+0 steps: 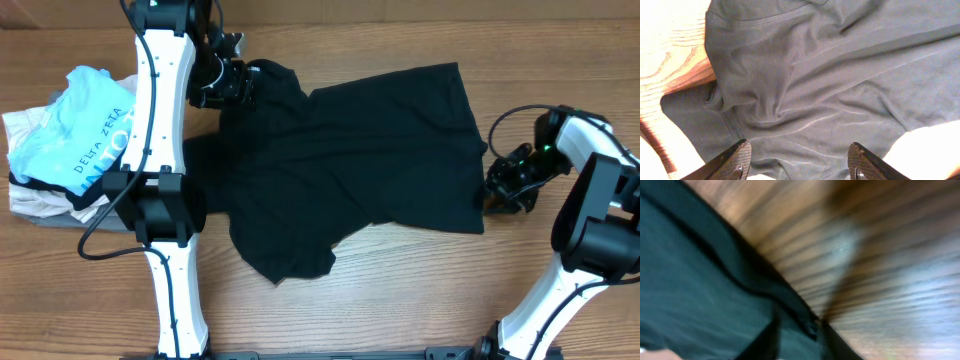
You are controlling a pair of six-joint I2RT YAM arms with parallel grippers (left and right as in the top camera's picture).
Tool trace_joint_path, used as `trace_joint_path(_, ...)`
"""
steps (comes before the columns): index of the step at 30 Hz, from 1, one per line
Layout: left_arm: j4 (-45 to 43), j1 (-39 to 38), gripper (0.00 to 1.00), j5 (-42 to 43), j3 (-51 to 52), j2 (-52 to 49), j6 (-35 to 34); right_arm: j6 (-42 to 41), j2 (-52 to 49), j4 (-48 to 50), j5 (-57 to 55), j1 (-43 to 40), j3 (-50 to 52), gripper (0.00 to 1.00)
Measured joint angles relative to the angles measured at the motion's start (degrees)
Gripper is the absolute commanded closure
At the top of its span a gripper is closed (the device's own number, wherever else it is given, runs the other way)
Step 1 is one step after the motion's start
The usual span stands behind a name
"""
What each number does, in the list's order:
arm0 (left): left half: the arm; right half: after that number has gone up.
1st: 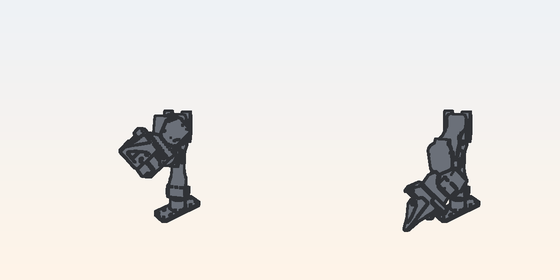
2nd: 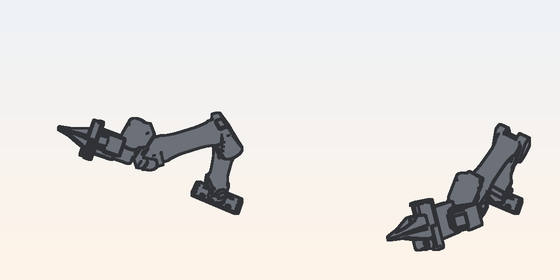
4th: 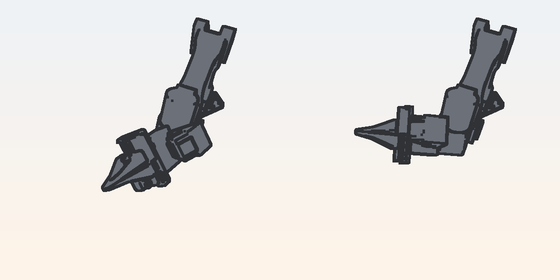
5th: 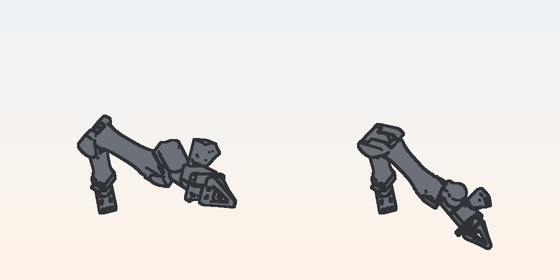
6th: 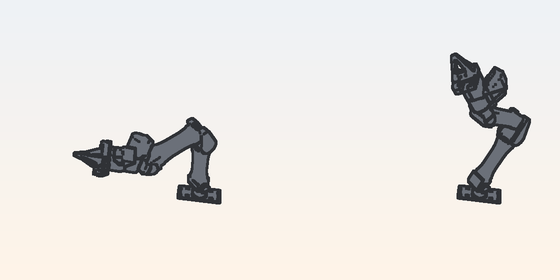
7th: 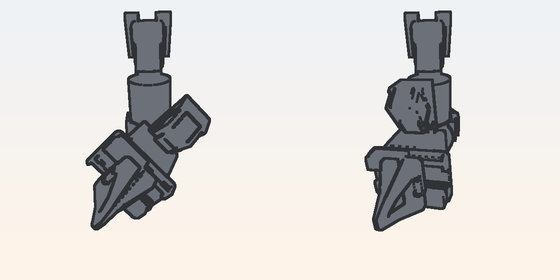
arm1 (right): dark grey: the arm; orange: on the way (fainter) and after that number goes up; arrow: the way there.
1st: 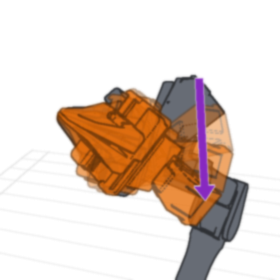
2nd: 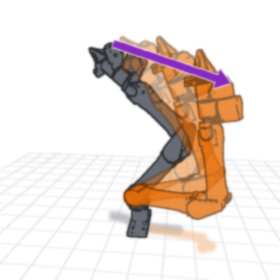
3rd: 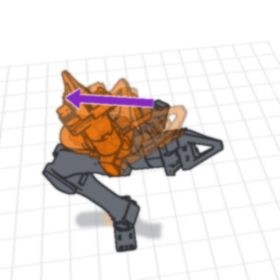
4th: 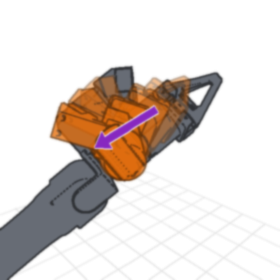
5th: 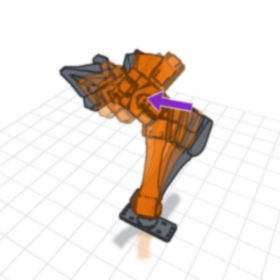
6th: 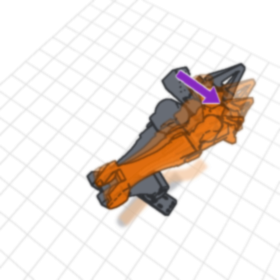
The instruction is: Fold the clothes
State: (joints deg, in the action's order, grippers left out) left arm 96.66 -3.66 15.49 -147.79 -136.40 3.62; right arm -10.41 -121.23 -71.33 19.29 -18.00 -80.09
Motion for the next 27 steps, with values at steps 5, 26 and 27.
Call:
trace_joint_path(5, 0.0, 0.0, 0.35, 0.2, -0.02, 0.17, 0.0, -0.07, 0.46, 0.04, -0.11, 0.76, -0.52, 0.96)
trace_joint_path(26, 0.0, -1.51, 0.4, 0.42, -0.02, 0.17, -0.02, -1.53, 1.95, 1.18, -2.54, -4.11, -19.3, 0.38)
trace_joint_path(27, 0.0, -1.53, 0.4, 0.63, -0.02, 0.17, -0.02, -1.57, 1.95, 1.27, -2.78, -4.42, -18.67, 0.43)
